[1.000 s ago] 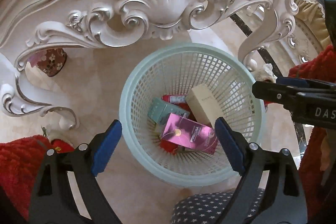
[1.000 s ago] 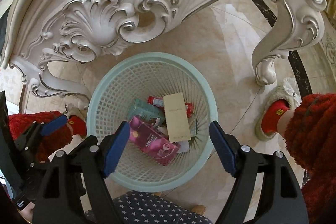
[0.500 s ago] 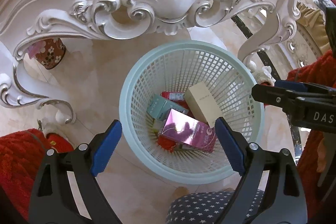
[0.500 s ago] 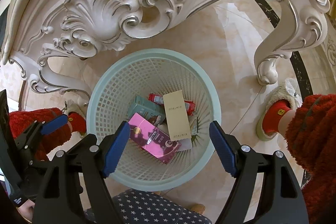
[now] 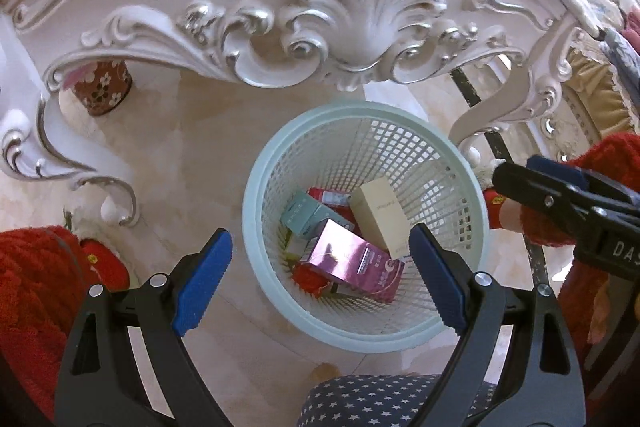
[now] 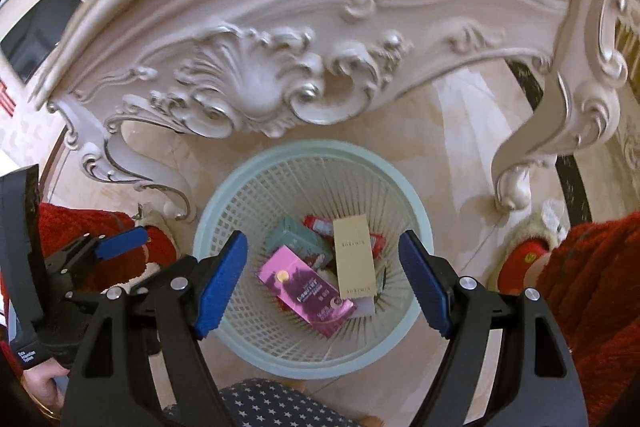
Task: Collect trash
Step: 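Move both open tools back over the table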
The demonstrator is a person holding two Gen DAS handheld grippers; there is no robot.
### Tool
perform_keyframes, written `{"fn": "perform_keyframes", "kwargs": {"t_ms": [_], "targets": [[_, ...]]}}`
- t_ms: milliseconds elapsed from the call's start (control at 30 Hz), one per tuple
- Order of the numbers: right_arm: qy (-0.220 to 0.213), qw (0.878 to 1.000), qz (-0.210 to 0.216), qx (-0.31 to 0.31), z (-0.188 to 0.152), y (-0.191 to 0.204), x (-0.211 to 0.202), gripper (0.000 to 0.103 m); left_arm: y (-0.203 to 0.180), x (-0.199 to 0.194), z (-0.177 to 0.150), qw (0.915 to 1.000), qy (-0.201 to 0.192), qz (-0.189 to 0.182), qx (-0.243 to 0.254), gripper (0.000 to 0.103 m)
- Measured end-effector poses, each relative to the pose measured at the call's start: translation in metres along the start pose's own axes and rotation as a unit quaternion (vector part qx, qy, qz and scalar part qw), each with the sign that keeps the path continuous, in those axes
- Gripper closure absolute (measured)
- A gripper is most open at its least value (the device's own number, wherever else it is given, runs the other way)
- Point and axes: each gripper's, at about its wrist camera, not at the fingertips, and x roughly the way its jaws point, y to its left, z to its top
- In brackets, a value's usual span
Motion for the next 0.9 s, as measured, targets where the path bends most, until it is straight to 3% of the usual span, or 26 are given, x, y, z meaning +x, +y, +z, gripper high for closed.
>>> {"fn": "perform_keyframes", "kwargs": {"t_ms": [333, 500, 567, 600, 700, 900], "targets": [[-0.067, 0.997, -0.005, -0.038, 0.005, 0.014, -0.044, 0.029, -0.022, -0.049, 0.005, 0.9956, -0.065, 0.015, 0.065, 0.015], [-0.148, 0.987, 0.014, -0.063, 0.025, 0.025, -0.095, 0.029, -0.019, -0.092, 0.024, 0.9932, -0.099, -0.035, 0.049, 0.015], [-0.178, 0.981, 0.017, -0.078, 0.043, 0.03, -0.113, 0.017, -0.015, -0.111, 0.039, 0.9902, -0.122, -0.055, 0.039, 0.015], [-0.187, 0.978, 0.019, -0.085, 0.051, 0.031, -0.119, 0.016, -0.015, -0.122, 0.049, 0.9878, -0.136, -0.062, 0.043, 0.015], [-0.205, 0.974, 0.034, -0.09, 0.089, 0.027, -0.129, 0.016, -0.011, -0.137, 0.078, 0.9836, -0.157, -0.06, 0.064, 0.015], [-0.202, 0.976, 0.017, -0.084, 0.177, 0.017, -0.106, 0.016, 0.029, -0.143, 0.179, 0.9783, -0.191, -0.025, 0.077, 0.012]]}}
